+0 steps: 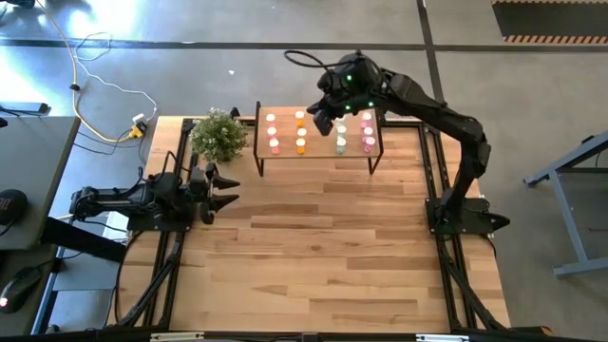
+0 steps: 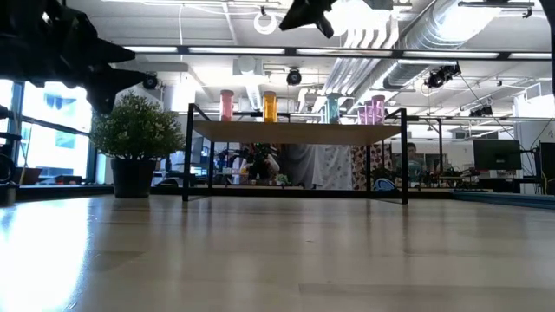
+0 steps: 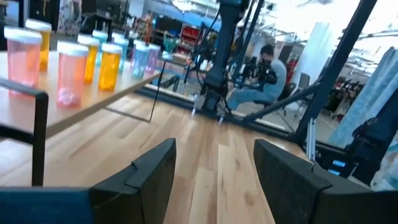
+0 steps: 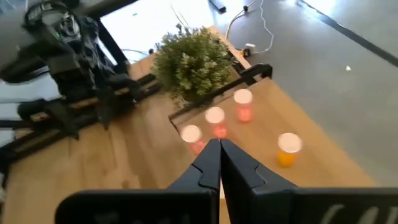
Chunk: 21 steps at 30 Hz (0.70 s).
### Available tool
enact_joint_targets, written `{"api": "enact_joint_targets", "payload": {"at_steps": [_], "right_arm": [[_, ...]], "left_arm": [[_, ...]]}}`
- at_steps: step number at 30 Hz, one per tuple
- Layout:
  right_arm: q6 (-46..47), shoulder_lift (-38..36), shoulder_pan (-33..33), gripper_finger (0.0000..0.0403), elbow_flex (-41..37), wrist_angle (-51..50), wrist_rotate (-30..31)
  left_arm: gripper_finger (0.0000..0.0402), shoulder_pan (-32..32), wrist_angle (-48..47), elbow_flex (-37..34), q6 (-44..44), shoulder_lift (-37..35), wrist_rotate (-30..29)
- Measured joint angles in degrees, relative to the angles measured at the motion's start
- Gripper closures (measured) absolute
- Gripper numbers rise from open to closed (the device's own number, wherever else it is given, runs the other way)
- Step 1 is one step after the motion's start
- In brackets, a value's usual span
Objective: Pick and place medicine bottles onto shelf by color
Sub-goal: Adjust the pill bottles
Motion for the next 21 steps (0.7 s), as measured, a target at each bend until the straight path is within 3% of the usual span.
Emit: {"api": "enact_joint_targets", "payload": {"at_steps": [6, 21], "right_arm": [[-7.82, 1.25, -3.37, 0.0403, 0.07, -0.83, -6.52], [-16.65, 9.32, -3.66, 0.0403, 0.00, -10.50, -7.86]], "left_arm": [[0.0195, 0.00, -1.03, -0.04, -0.02, 0.33, -0.97], [0.0195, 0.02, -0.92, -0.04, -1.50, 0.46, -1.30]]}}
